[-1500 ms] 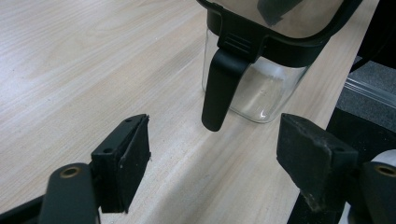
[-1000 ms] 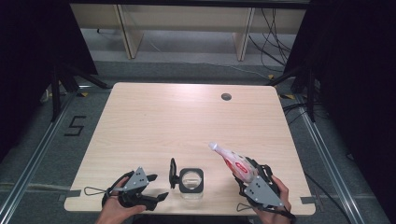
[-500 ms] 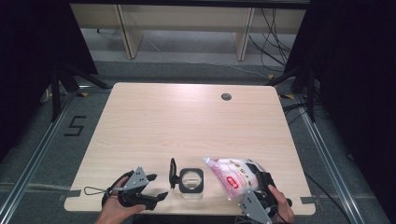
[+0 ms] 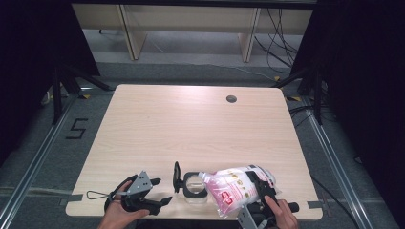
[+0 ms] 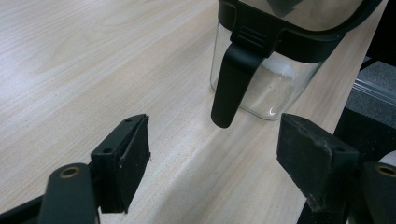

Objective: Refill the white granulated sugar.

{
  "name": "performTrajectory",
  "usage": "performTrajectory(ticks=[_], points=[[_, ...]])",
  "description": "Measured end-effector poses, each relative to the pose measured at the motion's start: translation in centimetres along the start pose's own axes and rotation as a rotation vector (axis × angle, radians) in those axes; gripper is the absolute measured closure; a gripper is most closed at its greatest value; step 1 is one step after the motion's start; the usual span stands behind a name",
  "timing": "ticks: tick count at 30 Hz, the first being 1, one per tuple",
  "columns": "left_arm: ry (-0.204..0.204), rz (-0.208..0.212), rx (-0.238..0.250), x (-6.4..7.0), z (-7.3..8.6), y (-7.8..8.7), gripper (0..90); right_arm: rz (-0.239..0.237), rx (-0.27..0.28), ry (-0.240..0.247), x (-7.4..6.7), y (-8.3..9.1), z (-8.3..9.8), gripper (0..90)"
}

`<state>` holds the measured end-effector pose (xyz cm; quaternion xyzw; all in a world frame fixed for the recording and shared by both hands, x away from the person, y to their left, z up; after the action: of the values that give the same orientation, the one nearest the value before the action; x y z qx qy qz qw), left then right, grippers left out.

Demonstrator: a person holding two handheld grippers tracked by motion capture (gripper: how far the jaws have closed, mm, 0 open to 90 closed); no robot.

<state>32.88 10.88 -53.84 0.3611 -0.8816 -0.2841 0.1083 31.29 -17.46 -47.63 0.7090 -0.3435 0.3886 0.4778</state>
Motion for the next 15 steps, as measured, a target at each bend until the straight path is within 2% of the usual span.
performTrajectory(ticks=[1,2,3,5,6,7,8,9,10,11,13,14,15], points=[[-0.001,0.000,0.000,0.0,0.0,0.0,25.0,-0.002,-0.008,-0.032,-0.4,-0.1,0.1,40.8],[0.004,0.001,0.004,0.0,0.0,0.0,24.9,0.001,-0.024,-0.020,-0.5,0.0,0.1,40.8],[-0.010,0.002,0.005,0.0,-0.1,-0.1,25.0,0.003,-0.030,-0.014,-0.7,-0.1,0.1,40.8],[-0.009,0.003,0.004,0.0,0.0,-0.1,25.0,0.009,-0.039,0.030,-0.8,-0.2,0.1,40.8],[-0.009,0.003,0.003,0.0,0.0,-0.1,25.0,0.003,-0.051,0.032,-1.0,-0.2,0.1,40.9],[-0.008,0.003,0.003,0.0,0.0,-0.1,25.0,0.004,-0.045,0.090,-0.8,-0.3,-0.1,40.9],[-0.010,0.005,0.003,0.0,0.0,-0.1,25.0,0.000,-0.052,0.075,-1.1,-0.3,-0.1,40.9],[-0.013,0.005,0.003,0.0,0.0,-0.1,24.9,0.002,-0.059,0.088,-1.2,-0.3,-0.1,40.9],[-0.013,0.005,0.003,0.0,0.0,-0.1,25.0,0.006,-0.056,0.159,-0.9,-0.4,-0.3,40.9],[-0.022,0.003,-0.002,-0.1,0.0,-0.1,25.0,0.006,-0.067,0.121,-1.3,-0.4,-0.1,41.0],[-0.021,0.003,-0.002,0.0,0.0,-0.1,25.0,0.003,-0.072,0.129,-1.5,-0.5,-0.1,41.0],[-0.025,0.001,-0.011,-0.1,0.1,-0.1,25.0,0.006,-0.073,0.161,-1.3,-0.5,-0.2,41.0],[-0.023,-0.006,-0.022,-0.2,0.2,0.0,25.0,0.003,-0.076,0.157,-1.4,-0.5,-0.2,41.1]])
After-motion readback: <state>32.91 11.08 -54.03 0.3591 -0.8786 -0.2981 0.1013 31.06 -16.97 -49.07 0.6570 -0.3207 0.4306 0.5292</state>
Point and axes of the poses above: each handheld gripper's, and its own axes: y roughly backward along the jaws, z roughly out of its underside, x roughly to its right, the point moved 8 cm from there along -y, roughly forward along the jaws, and after that the axes turned 9 degrees about -z, right-handed, at the moved point
